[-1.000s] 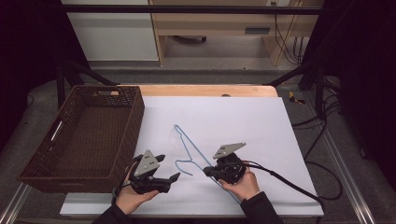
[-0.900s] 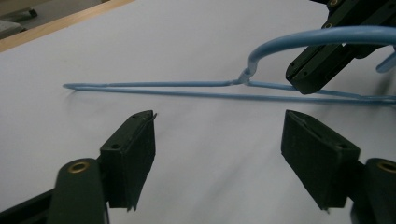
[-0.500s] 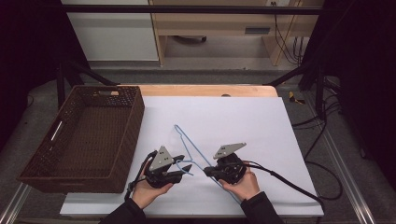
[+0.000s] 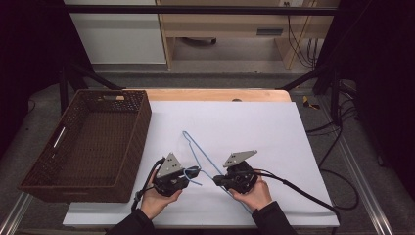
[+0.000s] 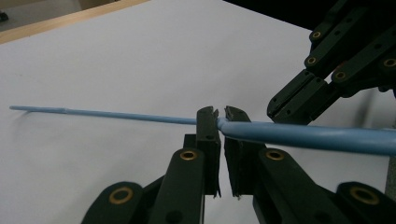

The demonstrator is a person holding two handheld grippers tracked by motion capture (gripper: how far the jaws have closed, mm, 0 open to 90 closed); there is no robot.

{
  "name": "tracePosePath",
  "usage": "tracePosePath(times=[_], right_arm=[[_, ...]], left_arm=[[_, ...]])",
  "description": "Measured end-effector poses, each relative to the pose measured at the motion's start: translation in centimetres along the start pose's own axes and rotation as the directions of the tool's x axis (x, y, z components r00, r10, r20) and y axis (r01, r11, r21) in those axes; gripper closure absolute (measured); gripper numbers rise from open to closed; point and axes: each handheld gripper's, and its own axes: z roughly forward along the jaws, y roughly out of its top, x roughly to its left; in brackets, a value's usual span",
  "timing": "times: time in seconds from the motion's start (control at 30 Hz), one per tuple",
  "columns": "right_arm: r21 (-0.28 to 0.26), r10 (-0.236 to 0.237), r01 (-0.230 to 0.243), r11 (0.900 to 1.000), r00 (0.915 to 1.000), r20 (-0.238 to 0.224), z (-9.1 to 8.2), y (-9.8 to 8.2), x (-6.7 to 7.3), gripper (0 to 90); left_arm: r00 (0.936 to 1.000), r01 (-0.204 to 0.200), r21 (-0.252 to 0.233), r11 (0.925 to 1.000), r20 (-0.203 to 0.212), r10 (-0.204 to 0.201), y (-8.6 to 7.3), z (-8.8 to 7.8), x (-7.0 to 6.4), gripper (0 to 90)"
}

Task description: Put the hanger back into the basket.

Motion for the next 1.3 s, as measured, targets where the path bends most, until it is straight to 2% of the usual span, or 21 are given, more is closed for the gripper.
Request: tracePosePath(times=[0.17, 0.33, 0.4, 0.43, 0.57, 0.7, 0.83, 1.0, 1.07, 1.17, 1.3], right_arm=[[-0.001, -0.005, 0.005, 1.0, 0.9998, 0.019, 0.0, -0.1, 0.2, 86.2], [-0.017, -0.045, 0.046, 0.999, 0.9963, 0.074, -0.4, -0.2, 0.6, 72.0], [-0.008, -0.044, 0.045, 0.999, 0.9942, 0.098, -0.4, -0.1, 0.9, 65.4], [-0.006, -0.05, 0.051, 0.999, 0.9925, 0.112, -0.3, 0.0, 1.0, 65.6], [0.024, -0.059, 0.057, 0.998, 0.9919, 0.113, 0.5, 0.1, 1.5, 68.4], [0.05, -0.068, 0.061, 0.997, 0.9879, 0.14, 1.1, 0.0, 1.8, 76.6], [0.055, -0.063, 0.055, 0.997, 0.988, 0.141, 1.6, -0.1, 1.9, 86.0], [0.061, -0.067, 0.058, 0.996, 0.9862, 0.151, 1.5, -0.1, 1.9, 87.2], [0.063, -0.076, 0.067, 0.996, 0.9842, 0.16, 1.4, -0.1, 1.8, 87.3], [0.067, -0.08, 0.07, 0.995, 0.981, 0.177, 0.9, 0.0, 1.7, 87.5], [0.048, -0.09, 0.083, 0.995, 0.9819, 0.167, -0.4, 0.3, 1.3, 87.6]], left_arm=[[0.9999, -0.004, 0.004, 1.0, -0.009, 0.004, 0.1, 0.1, -0.2, 84.7], [0.9999, -0.002, 0.007, 1.0, -0.011, 0.002, 0.1, 0.0, -0.3, 84.7], [0.9999, -0.003, 0.008, 1.0, -0.013, 0.003, 0.1, 0.0, -0.3, 84.8], [0.9999, -0.003, 0.008, 1.0, -0.012, 0.003, 0.1, 0.0, -0.3, 84.8], [0.9999, -0.005, 0.011, 0.9999, -0.013, 0.006, 0.2, 0.0, -0.4, 84.8], [0.9999, -0.005, 0.011, 0.9999, -0.013, 0.005, 0.2, 0.0, -0.5, 84.7], [0.9999, -0.005, 0.009, 0.9999, -0.013, 0.005, 0.2, 0.0, -0.6, 84.7], [0.9999, -0.013, 0.007, 0.9999, -0.011, 0.013, 0.2, 0.0, -0.7, 84.1], [0.9998, -0.017, 0.001, 0.9999, 0.006, 0.017, 0.2, -0.1, -0.7, 78.8], [0.9995, -0.031, -0.006, 0.9995, 0.006, 0.031, 0.3, -0.5, -0.7, 65.9], [0.9966, -0.074, -0.014, 0.9971, -0.036, 0.073, 0.5, -1.6, -0.3, 51.7]])
